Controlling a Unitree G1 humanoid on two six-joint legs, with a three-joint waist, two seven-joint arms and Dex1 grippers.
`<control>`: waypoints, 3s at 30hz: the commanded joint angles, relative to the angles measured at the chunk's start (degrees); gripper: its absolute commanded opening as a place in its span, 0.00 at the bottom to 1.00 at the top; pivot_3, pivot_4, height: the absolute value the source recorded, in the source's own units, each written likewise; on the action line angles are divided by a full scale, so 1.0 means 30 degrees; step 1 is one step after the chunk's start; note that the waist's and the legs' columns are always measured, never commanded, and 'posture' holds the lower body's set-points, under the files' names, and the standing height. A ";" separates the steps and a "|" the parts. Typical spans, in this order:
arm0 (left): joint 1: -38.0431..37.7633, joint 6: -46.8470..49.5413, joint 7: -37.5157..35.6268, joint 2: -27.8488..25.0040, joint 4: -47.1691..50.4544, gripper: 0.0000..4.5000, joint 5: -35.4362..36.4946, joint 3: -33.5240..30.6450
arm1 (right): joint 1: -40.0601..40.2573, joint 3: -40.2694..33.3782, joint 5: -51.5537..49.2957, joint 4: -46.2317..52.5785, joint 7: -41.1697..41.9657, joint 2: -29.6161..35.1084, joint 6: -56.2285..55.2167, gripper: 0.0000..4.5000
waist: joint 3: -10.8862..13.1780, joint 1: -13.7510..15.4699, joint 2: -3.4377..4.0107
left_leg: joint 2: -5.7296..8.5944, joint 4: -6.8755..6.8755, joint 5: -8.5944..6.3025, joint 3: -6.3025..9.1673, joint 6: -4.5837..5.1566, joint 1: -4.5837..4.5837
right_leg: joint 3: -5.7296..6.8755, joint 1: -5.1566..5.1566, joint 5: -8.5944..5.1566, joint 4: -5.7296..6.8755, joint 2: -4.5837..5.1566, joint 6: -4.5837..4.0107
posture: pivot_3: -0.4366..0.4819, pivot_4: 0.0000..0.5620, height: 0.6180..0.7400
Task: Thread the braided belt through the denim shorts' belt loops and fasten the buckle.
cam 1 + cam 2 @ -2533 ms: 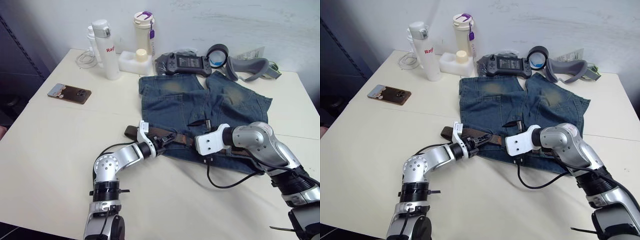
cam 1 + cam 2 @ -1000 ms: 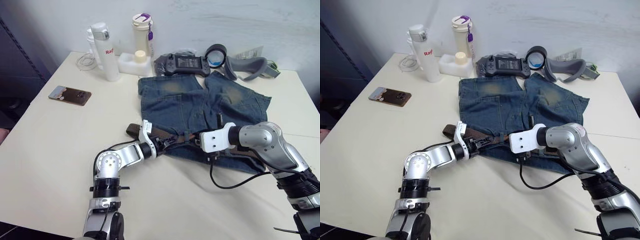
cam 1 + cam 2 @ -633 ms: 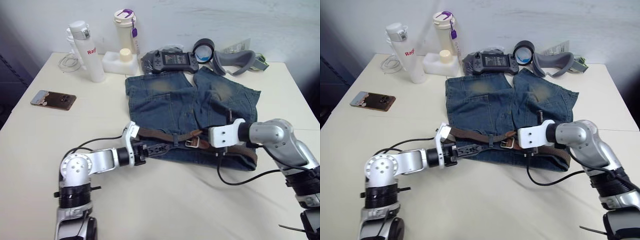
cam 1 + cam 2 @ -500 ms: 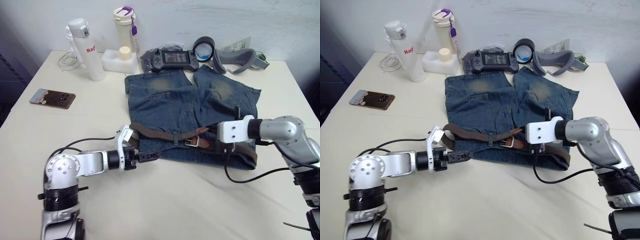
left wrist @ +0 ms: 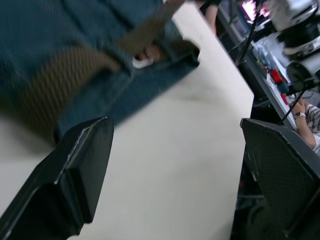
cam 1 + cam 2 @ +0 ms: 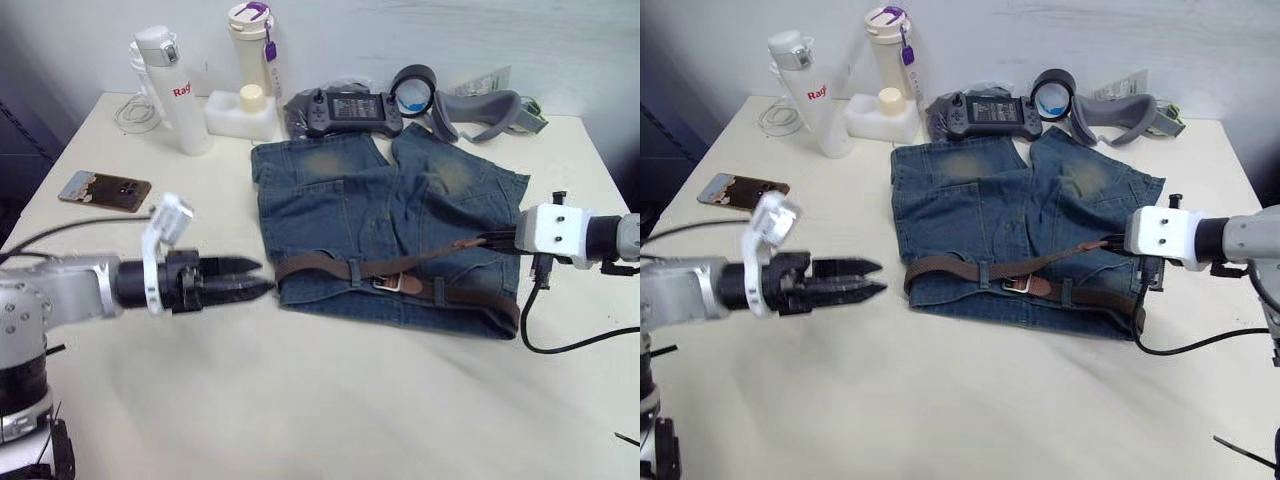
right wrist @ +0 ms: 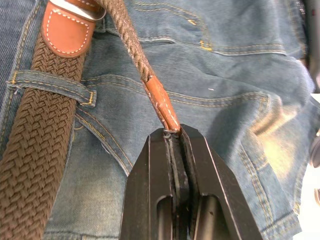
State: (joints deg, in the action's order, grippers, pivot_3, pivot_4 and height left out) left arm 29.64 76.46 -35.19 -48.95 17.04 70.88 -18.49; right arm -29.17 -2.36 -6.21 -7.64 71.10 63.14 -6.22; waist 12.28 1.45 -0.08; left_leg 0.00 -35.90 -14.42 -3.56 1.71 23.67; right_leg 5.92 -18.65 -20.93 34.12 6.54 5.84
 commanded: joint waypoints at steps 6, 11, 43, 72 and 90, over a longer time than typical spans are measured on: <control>0.4345 -0.9743 -0.2281 0.3043 -0.0703 0.99 -0.8842 0.6358 | -0.1575 -0.1174 0.0573 -0.1589 -0.1045 0.1288 -0.0417 0.00 | 0.0016 0.0141 -0.0010 | 0.0010 -0.0031 0.0006 -0.0021 0.0002 0.0009 | -0.0008 -0.0014 0.0003 0.0077 -0.0001 0.0007 | 0.48 0.27 0.93; 0.6105 -1.3142 -0.3618 0.5082 -0.3418 0.99 -1.2964 0.9830 | -0.2179 -0.1161 0.0932 -0.2264 -0.1595 0.1527 -0.0583 0.00 | 0.0016 0.0101 -0.0009 | 0.0013 -0.0040 0.0043 -0.0050 0.0067 0.0086 | 0.0031 -0.0089 0.0013 0.0144 -0.0030 0.0024 | 0.48 0.27 0.93; 0.9981 -2.3165 -0.3524 1.1645 -1.0187 0.01 -2.2330 1.1861 | -0.2720 -0.0656 -0.4142 0.5584 -0.2527 -0.1246 1.0141 0.00 | 0.0045 0.0031 -0.0048 | 0.0054 -0.0255 0.0165 -0.0068 0.0183 0.0197 | 0.0085 -0.0304 0.0021 0.0564 0.0042 0.0033 | 0.48 0.27 0.93; 0.5623 -2.0446 -0.4176 0.7401 -0.8076 0.00 -2.2798 1.0507 | 0.3048 0.4185 0.1911 0.7782 -0.7521 -0.4693 0.6969 0.99 | 0.0039 -0.0041 -0.0057 | 0.0068 -0.0379 0.0161 -0.0006 0.0189 0.0250 | 0.0060 -0.0309 0.0023 0.0631 0.0010 0.0038 | 0.48 0.27 0.93; 0.5458 -2.0711 -0.4384 0.7060 -0.8349 0.00 -2.2818 1.0266 | 0.2030 0.2733 0.1526 0.7482 -0.8447 -0.6800 0.8607 0.01 | 0.0035 -0.0027 -0.0062 | 0.0064 -0.0392 0.0161 -0.0019 0.0188 0.0240 | 0.0063 -0.0312 0.0023 0.0658 0.0005 0.0038 | 0.48 0.27 0.93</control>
State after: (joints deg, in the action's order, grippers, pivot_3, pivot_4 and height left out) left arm 46.59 14.79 -48.21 -27.54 -9.84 2.21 13.52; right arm -22.03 9.84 1.04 13.10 47.16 44.26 16.70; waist 12.38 1.37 -0.27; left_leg 0.19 -37.07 -13.93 -3.62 2.28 24.39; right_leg 6.10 -19.58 -20.86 36.09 6.56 5.96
